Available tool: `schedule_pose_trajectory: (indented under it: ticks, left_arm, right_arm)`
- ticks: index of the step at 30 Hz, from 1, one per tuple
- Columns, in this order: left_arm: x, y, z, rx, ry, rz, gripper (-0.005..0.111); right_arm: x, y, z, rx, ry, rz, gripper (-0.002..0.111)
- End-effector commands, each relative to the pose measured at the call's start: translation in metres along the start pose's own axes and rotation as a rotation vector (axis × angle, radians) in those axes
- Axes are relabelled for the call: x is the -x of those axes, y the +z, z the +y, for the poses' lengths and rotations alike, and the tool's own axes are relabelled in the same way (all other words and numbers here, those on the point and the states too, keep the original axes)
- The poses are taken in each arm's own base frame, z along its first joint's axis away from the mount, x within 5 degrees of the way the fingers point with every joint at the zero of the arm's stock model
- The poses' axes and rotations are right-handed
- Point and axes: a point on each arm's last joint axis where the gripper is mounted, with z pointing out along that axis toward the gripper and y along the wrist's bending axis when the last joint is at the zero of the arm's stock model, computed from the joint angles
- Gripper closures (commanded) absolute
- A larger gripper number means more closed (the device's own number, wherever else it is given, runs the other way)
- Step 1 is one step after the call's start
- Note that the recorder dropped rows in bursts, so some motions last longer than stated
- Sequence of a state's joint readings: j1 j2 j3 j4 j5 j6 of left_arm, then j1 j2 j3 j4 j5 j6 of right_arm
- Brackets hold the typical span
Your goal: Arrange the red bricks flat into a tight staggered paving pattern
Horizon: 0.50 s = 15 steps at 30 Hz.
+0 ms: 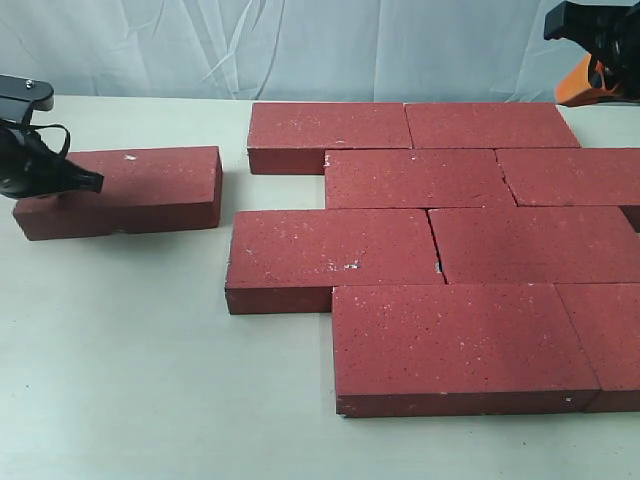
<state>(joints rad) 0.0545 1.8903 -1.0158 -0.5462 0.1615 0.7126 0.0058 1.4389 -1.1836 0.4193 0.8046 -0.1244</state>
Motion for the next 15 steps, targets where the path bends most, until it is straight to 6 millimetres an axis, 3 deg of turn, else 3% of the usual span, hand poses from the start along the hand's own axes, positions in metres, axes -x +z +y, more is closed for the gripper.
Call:
schedule_pose_trajectory:
  ticks: [1,10,15]
  left_arm:
    - [0.000,0.003,-0.001,0.007,0.075,-0.006,0.107]
    - [0.000,0.003,-0.001,0.007,0.121,-0.007,0.107]
    - [0.011,-0.013,-0.001,0.020,0.123,-0.058,0.107]
  right_arm:
    - [0.001,0.001,-0.002,-0.007,-0.003,-0.009,0.109]
    - [0.001,0.001,-0.002,-0.007,-0.003,-0.011,0.109]
    - [0.001,0.001,-0.002,-0.007,-0.003,-0.014,0.109]
